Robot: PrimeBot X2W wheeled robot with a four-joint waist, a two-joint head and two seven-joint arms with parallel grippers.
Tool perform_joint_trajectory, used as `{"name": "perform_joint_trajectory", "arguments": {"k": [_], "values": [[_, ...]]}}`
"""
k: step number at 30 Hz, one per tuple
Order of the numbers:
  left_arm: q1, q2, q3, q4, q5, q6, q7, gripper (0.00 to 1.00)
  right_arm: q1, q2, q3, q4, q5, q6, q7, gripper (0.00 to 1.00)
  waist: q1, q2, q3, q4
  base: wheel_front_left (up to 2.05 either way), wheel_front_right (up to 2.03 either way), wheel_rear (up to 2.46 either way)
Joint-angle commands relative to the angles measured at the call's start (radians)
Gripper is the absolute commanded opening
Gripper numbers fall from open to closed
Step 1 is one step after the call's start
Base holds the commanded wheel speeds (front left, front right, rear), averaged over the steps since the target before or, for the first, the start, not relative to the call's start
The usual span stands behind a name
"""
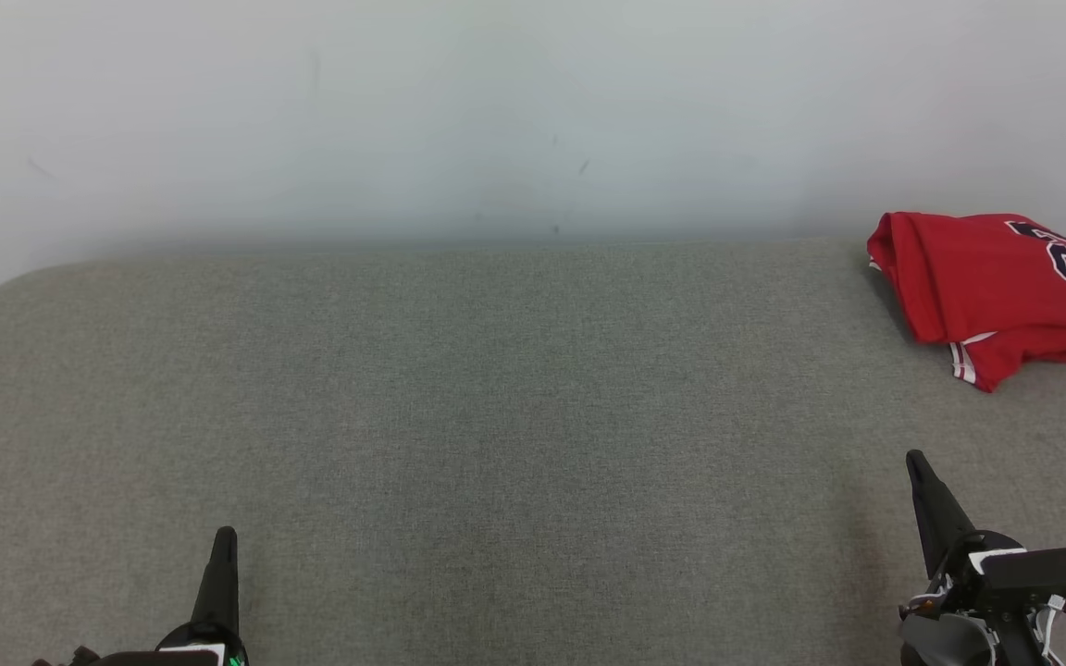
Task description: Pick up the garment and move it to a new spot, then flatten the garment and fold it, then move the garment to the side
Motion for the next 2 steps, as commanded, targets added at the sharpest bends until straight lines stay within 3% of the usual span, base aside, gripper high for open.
{"name": "perform_joint_trajectory", "arguments": {"k": [1, 2], "values": [[-0.019, -0.003, 0.004, 0.005, -0.018, -0.011, 0.005, 0.0, -0.007, 0.0, -0.005, 0.001, 0.02, -0.002, 0.006, 0.0, -0.0001, -0.0001, 0.001, 0.001, 0.0, 0.0, 0.0], [-0.02, -0.005, 0.005, 0.006, -0.025, -0.01, 0.007, 0.0, -0.008, 0.0, -0.006, 0.002, 0.028, -0.002, 0.008, 0.0, -0.0001, -0.0001, 0.001, 0.002, 0.0, 0.0, 0.0]]}}
